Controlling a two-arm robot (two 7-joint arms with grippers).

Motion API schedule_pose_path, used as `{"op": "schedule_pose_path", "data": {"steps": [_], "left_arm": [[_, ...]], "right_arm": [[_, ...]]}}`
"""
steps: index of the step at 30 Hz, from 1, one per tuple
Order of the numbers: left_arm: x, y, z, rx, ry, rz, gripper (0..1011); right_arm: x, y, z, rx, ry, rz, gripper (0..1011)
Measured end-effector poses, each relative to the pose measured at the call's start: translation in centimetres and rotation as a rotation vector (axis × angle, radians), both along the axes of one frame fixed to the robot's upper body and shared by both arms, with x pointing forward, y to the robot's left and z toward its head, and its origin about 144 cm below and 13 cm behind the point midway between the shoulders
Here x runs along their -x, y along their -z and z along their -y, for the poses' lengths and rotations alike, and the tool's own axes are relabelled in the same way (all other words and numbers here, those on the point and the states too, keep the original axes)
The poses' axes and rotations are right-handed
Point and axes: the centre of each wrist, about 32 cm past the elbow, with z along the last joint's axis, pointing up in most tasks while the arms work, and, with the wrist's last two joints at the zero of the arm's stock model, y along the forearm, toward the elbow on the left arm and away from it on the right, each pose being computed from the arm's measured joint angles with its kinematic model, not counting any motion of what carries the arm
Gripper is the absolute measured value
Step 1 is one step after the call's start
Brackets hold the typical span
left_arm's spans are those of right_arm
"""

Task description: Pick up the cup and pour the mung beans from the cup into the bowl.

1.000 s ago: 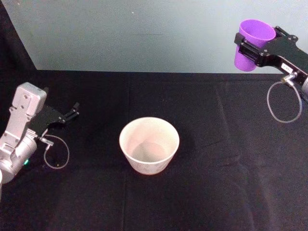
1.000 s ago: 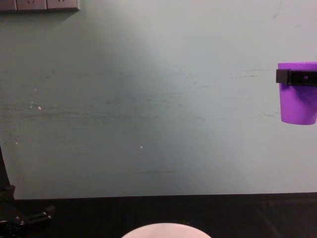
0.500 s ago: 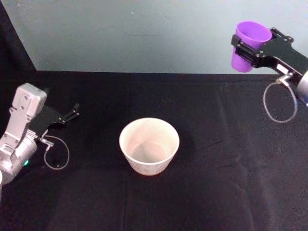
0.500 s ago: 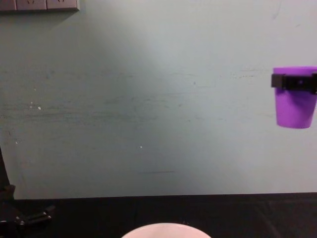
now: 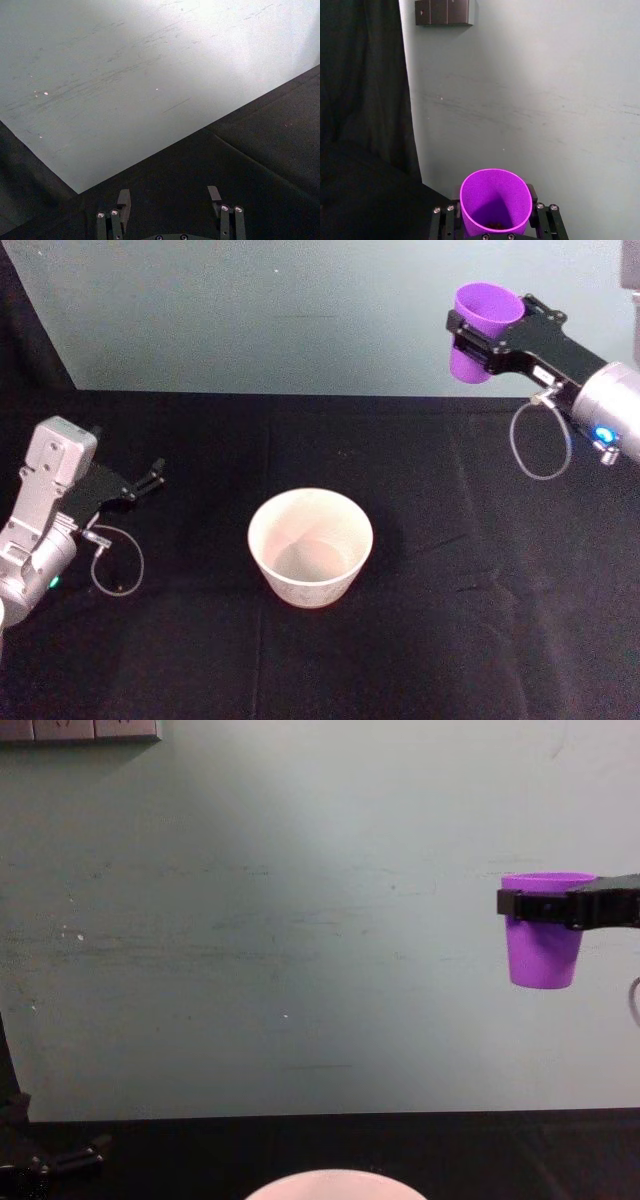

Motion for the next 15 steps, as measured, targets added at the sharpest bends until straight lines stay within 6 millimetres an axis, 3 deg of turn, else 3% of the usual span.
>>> {"op": "schedule_pose_path", "data": {"steps": [15], "left_arm": [[0.0,0.0,0.0,0.0,0.0,0.0,1000]], "right_arm": [[-2.2,2.0,-2.2,0.139,-0.018,0.052,736]]}}
